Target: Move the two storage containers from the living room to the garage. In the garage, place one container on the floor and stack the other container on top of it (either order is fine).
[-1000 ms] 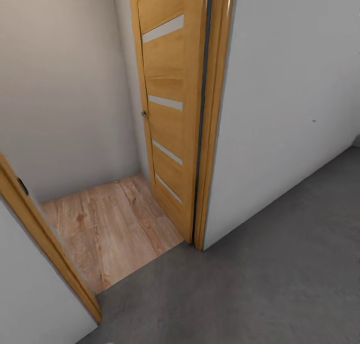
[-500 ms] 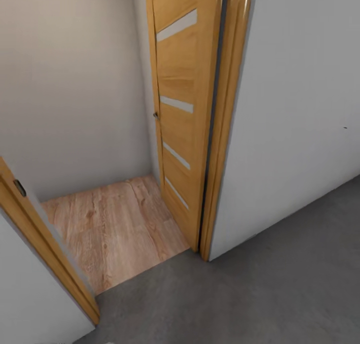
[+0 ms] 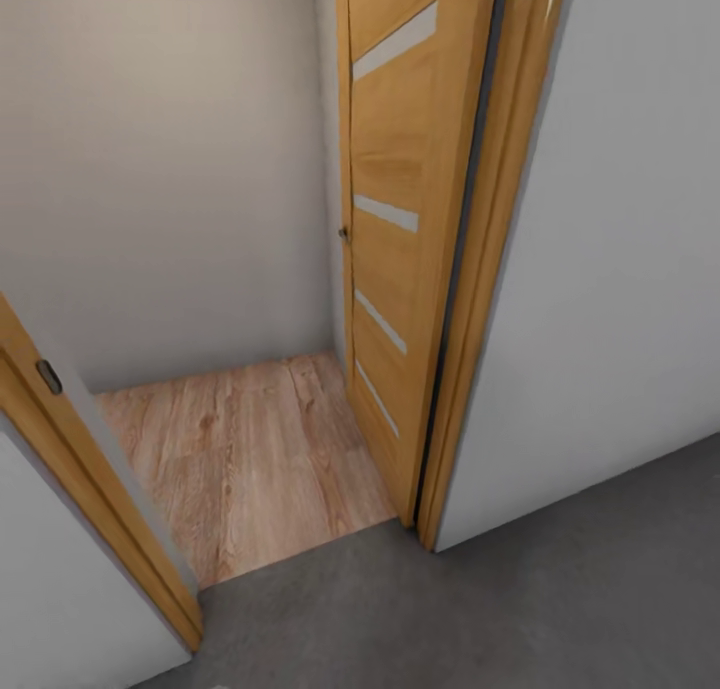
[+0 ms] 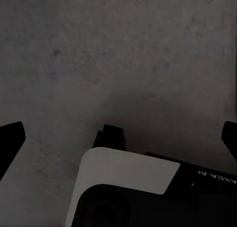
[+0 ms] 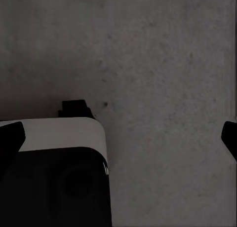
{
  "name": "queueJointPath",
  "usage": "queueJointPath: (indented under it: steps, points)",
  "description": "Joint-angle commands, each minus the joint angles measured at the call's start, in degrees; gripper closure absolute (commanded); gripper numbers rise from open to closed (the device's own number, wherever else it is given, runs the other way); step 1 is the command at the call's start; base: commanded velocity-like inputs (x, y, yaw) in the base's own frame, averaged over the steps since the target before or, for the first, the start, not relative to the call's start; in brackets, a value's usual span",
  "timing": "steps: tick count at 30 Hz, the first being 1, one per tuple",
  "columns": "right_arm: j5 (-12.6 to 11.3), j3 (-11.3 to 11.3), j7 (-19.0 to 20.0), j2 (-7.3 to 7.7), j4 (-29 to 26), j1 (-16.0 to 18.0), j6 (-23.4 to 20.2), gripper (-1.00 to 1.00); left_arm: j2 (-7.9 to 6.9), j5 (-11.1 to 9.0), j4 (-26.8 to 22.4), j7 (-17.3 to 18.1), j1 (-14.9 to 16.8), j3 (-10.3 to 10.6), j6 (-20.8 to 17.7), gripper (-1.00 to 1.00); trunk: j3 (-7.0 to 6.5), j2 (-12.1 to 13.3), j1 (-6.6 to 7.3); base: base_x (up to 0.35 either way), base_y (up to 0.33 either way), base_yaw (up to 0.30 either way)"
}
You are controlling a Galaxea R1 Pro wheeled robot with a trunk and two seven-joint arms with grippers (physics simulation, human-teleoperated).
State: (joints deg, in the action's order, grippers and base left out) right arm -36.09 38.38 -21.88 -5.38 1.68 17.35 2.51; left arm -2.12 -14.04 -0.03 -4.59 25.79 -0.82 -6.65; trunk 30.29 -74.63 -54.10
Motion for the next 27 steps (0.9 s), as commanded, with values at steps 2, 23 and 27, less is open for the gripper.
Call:
queueJointPath:
  steps: [2, 23, 27]
  points:
    - [-0.6, 0.5, 0.0, -0.06, 0.2, 0.1, 0.2, -1.0, 0.01, -0.3, 0.0, -0.2, 0.0, -0.1, -0.2, -1.0, 0.05, 0.0, -0.02, 0.206, -0.186, 0.267]
    - [-0.6, 0.5, 0.0, -0.01, 0.2, 0.1, 0.2, -1.0, -0.06, -0.3, 0.0, -0.2, 0.0, -0.1, -0.2, -1.0, 0.32, 0.0, -0.02, 0.207, -0.176, 0.267]
    - [-0.6, 0.5, 0.0, 0.02, 0.2, 0.1, 0.2, -1.0, -0.08, -0.3, 0.0, -0.2, 0.0, -0.1, -0.2, -1.0, 0.4, 0.0, -0.02, 0.207, -0.173, 0.267]
